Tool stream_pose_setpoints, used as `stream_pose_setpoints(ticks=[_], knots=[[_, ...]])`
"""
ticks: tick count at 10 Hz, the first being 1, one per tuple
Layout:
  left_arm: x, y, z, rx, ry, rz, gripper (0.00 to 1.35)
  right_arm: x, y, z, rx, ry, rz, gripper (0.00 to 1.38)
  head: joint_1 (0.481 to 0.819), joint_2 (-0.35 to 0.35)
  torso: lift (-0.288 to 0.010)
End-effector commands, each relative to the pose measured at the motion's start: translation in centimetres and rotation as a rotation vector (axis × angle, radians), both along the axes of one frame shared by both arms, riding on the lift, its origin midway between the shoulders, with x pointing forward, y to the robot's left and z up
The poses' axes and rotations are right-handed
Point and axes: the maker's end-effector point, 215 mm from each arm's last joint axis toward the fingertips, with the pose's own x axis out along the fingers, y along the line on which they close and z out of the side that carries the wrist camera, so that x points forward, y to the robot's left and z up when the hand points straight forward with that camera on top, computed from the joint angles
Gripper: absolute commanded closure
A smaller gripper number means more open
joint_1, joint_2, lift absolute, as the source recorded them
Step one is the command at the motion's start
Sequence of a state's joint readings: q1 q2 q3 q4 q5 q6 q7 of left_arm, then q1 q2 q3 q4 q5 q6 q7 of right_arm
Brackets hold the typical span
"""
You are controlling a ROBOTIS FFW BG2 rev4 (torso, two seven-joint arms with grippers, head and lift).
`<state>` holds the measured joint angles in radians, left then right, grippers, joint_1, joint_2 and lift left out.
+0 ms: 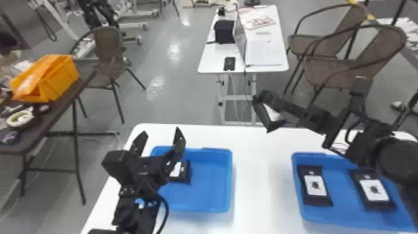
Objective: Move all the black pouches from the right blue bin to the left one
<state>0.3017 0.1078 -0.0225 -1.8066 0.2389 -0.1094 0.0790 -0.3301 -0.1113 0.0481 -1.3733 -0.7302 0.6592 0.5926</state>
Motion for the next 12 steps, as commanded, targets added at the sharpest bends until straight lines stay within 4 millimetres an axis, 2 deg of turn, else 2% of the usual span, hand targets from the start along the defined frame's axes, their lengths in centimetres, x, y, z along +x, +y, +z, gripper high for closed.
stream_pose_setpoints(ticks=[1, 3, 5, 8, 10, 11, 12], knots=[[0.2, -0.1, 0.4, -0.007, -0.006, -0.001, 0.18, -0.1, 3.3, -0.1, 0.046, -0.018, 0.068, 1.27, 0.695, 0.187, 0.01], [0.5, -0.6, 0.7, -0.013, -0.011, -0.009, 0.18, -2.1, 8.2, -0.6, 0.147, -0.019, 0.181, 1.27, 0.695, 0.237, 0.01], [1.1, -1.8, 0.9, -0.032, -0.007, -0.044, 0.18, -3.7, 11.4, -0.5, 0.225, -0.036, 0.287, 1.27, 0.695, 0.274, 0.01], [2.2, -3.2, 1.6, -0.112, -0.004, -0.127, 0.18, -4.8, 13.0, 0.0, 0.322, -0.051, 0.37, 1.27, 0.695, 0.292, 0.01], [2.5, -3.6, 2.8, -0.18, -0.003, -0.156, 0.18, -4.6, 13.2, 0.1, 0.291, -0.075, 0.382, 1.27, 0.689, 0.293, 0.01], [2.3, -3.1, 3.7, -0.185, -0.007, -0.16, 0.18, -4.5, 13.3, 0.2, 0.279, -0.087, 0.385, 1.27, 0.685, 0.292, 0.01], [2.2, -3.3, 3.8, -0.235, 0.023, -0.185, 0.18, -4.4, 13.1, 0.2, 0.273, -0.088, 0.383, 1.27, 0.679, 0.292, 0.01]])
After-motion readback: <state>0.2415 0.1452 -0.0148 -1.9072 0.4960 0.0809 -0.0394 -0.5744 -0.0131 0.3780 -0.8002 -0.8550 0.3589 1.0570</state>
